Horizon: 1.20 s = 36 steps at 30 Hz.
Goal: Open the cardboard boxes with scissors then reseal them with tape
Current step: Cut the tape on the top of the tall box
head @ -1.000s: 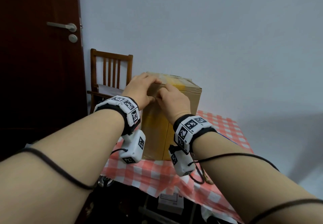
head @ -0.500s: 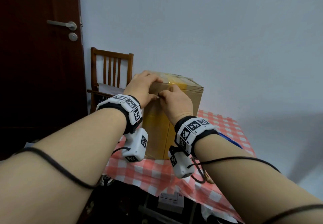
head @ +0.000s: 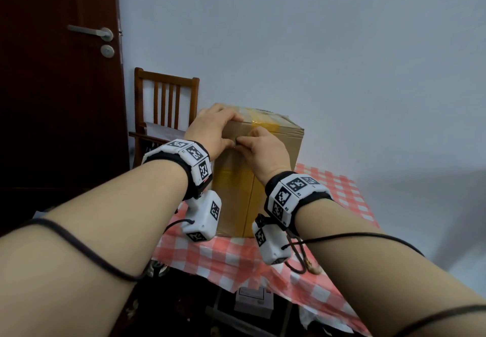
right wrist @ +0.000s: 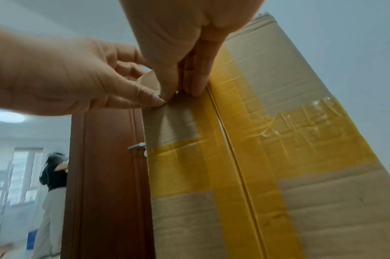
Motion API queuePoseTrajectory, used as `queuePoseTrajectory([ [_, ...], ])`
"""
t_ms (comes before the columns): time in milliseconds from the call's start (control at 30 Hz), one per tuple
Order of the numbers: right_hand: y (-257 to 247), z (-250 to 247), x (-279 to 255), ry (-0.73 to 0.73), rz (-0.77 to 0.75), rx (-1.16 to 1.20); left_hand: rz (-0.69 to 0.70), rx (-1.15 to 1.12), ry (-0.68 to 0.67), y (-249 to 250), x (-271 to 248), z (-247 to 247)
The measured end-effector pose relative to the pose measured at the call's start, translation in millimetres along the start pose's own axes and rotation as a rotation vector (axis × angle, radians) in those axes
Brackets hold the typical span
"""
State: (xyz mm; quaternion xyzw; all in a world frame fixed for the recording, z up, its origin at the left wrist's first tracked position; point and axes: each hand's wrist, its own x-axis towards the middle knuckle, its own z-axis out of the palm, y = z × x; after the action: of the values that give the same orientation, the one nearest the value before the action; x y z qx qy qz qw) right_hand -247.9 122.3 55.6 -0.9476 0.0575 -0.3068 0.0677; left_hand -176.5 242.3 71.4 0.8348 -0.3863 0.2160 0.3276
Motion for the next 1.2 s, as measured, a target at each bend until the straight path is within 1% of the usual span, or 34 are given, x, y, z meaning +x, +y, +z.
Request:
queuePoseTrajectory([
  [67,-0.3,1.3,0.6,-0.029,0.017,-0.027,-0.007,0.004,0.000,-0.2,-0.1,0.0],
  [167,-1.9,-1.3,-1.3,-0.044,-0.097,-0.217,-0.007,0.002,0.006,-0.9,0.3,0.9],
  [233,-3.6,-3.9,-1.2,-0.011,-0.131,-0.276,-0.005,-0.001,0.010,-0.3,0.9,1.7],
  [300,-5.8,-5.1,2.0,0.013,-0.134,-0.269,-0.001,0.000,0.010,0.1,1.4,1.4],
  [433,-6.3,-6.4,5.4,-0.006,-0.111,-0.221,0.002,0.006,0.005,-1.6,1.8,0.5],
  [533,-1.2,-6.2,1.0,-0.008,-0.052,-0.080,-0.001,-0.009,0.006,-2.1,2.6,1.1],
  [600,4.6,-3.2,-2.8,0.029,0.014,0.099,-0.006,-0.018,0.004,-2.0,2.1,1.4],
  [700,12.7,1.9,-7.0,0.119,0.198,0.543,-0.002,-0.030,-0.002,-1.4,0.7,0.4],
  [800,15.9,-0.7,-10.7,0.082,0.392,0.986,-0.004,-0.057,-0.022,-1.6,-0.4,-1.5],
  [867,16.2,-6.2,-14.2,0.047,0.453,1.152,-0.011,-0.035,-0.028,-0.8,-2.9,-1.8],
  [900,16.8,-8.5,-16.1,0.036,0.473,1.213,-0.011,-0.005,-0.010,1.2,-5.0,-1.5],
  [967,18.1,-11.9,-19.6,0.025,0.507,1.305,0.005,0.042,0.074,8.0,-9.2,-1.2],
  [1033,19.9,-14.5,-22.9,0.022,0.528,1.354,0.008,0.009,0.142,17.2,-13.4,-1.4],
  [1067,21.1,-15.6,-24.6,0.019,0.533,1.369,-0.005,-0.030,0.146,22.1,-15.2,-1.5],
  [1133,22.8,-18.3,-27.9,0.002,0.532,1.378,-0.055,-0.124,0.090,29.1,-18.0,0.2],
  [1200,24.5,-20.3,-31.1,-0.015,0.526,1.366,-0.107,-0.211,0.001,33.1,-21.1,5.0],
])
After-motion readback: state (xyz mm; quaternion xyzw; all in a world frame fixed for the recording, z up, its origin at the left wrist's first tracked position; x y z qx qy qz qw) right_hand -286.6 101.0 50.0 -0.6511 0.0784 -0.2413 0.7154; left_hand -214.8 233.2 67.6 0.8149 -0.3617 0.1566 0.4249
